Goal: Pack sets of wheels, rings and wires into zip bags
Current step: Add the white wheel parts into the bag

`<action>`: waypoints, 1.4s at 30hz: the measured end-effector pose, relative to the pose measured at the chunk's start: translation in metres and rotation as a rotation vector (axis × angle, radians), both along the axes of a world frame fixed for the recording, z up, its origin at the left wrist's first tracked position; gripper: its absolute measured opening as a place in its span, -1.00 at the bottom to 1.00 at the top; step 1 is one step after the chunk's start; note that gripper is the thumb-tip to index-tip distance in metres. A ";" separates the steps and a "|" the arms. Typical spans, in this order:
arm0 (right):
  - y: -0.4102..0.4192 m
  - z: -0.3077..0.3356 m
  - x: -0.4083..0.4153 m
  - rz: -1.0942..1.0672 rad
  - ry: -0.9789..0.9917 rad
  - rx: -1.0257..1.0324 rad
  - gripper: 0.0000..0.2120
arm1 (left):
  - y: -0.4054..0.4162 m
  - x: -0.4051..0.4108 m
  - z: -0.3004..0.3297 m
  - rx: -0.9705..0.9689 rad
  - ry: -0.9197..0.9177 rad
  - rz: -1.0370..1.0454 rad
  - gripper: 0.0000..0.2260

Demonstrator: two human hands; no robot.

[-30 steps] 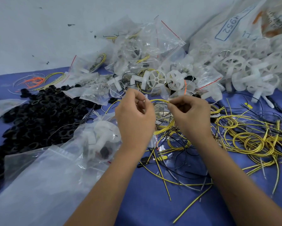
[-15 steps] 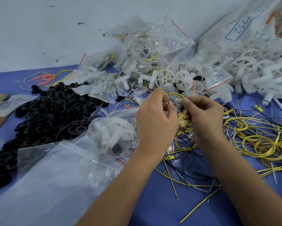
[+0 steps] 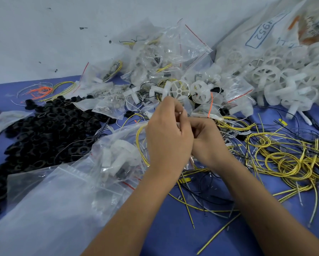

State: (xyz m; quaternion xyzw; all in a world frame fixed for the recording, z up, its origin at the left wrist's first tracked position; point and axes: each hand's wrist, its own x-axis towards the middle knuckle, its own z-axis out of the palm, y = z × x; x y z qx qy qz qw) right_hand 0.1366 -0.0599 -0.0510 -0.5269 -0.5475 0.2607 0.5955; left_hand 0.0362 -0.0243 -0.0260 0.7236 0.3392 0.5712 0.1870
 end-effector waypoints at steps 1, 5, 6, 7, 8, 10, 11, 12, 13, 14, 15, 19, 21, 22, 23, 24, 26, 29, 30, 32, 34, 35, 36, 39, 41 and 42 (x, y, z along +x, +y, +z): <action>-0.001 0.001 0.003 0.029 -0.002 -0.007 -0.77 | 0.001 -0.001 0.000 -0.002 0.001 0.001 -0.88; -0.006 0.003 0.017 0.100 -0.118 -0.101 -0.86 | 0.006 -0.003 0.003 -0.020 0.000 -0.002 -0.90; -0.006 0.004 0.017 0.096 -0.151 -0.104 -0.86 | 0.007 -0.003 0.004 -0.029 -0.001 -0.008 -0.90; -0.006 0.004 0.016 0.094 -0.173 -0.096 -0.89 | 0.007 -0.003 0.003 -0.034 -0.004 -0.019 -0.90; -0.006 0.004 0.014 0.097 -0.173 -0.098 -0.89 | 0.006 -0.002 0.003 -0.033 -0.006 -0.029 -0.90; -0.004 0.003 0.011 0.064 -0.130 -0.081 -0.64 | 0.001 0.000 0.002 -0.018 0.000 -0.053 -0.89; -0.002 0.001 0.010 0.043 -0.094 -0.069 -0.54 | -0.002 0.002 0.001 -0.006 0.012 -0.067 -0.89; -0.002 0.000 0.007 0.030 -0.049 -0.063 -0.49 | -0.005 0.003 0.001 0.007 0.028 -0.080 -0.89; -0.001 -0.002 0.004 0.029 0.006 -0.057 -0.46 | -0.008 0.005 0.000 0.021 0.043 -0.091 -0.88; -0.002 -0.002 0.001 0.034 0.068 -0.054 -0.44 | -0.011 0.007 -0.001 0.033 0.054 -0.099 -0.88; -0.002 -0.004 -0.001 0.052 0.117 -0.057 -0.45 | -0.012 0.008 -0.002 0.042 0.065 -0.105 -0.87; -0.003 0.000 0.008 0.077 0.351 -0.249 -0.53 | -0.010 0.008 -0.008 0.032 0.083 -0.096 -0.87; 0.001 0.002 0.020 0.064 0.512 -0.336 -0.49 | -0.005 0.006 -0.011 -0.003 0.076 -0.079 -0.88; 0.001 0.003 0.025 0.049 0.513 -0.367 -0.44 | -0.003 0.005 -0.012 -0.020 0.071 -0.065 -0.88; 0.000 0.003 0.030 0.048 0.479 -0.378 -0.41 | 0.000 0.004 -0.013 -0.036 0.060 -0.050 -0.88; -0.001 0.003 0.032 0.068 0.426 -0.374 -0.46 | 0.003 0.003 -0.013 -0.053 0.045 -0.036 -0.87; -0.007 0.002 0.034 0.136 0.273 -0.364 -0.68 | 0.007 0.001 -0.014 -0.092 0.013 -0.011 -0.86; -0.009 0.001 0.026 0.126 0.088 -0.316 -0.86 | 0.009 0.001 -0.014 -0.131 -0.022 -0.035 -0.86; -0.009 0.001 0.022 0.095 0.047 -0.284 -0.82 | 0.007 0.002 -0.014 -0.122 -0.018 -0.047 -0.87; -0.008 0.002 0.014 0.054 -0.066 -0.212 -0.63 | 0.000 0.005 -0.013 -0.077 0.007 -0.073 -0.86; -0.008 0.005 0.012 0.033 -0.193 -0.170 -0.46 | -0.008 0.010 -0.013 -0.035 0.055 -0.109 -0.85; -0.008 0.005 0.011 0.024 -0.249 -0.152 -0.41 | -0.012 0.011 -0.013 -0.017 0.081 -0.127 -0.86; -0.009 0.006 0.010 0.014 -0.291 -0.128 -0.39 | -0.015 0.012 -0.013 0.000 0.097 -0.141 -0.87; -0.010 0.005 0.005 0.025 -0.311 -0.041 -0.61 | -0.020 0.013 -0.013 0.028 0.096 -0.153 -0.88; -0.013 0.005 0.002 0.082 -0.255 -0.055 -0.74 | -0.021 0.013 -0.012 0.037 0.085 -0.148 -0.89; -0.015 0.005 0.001 0.100 -0.240 -0.078 -0.76 | -0.021 0.012 -0.012 0.036 0.079 -0.151 -0.90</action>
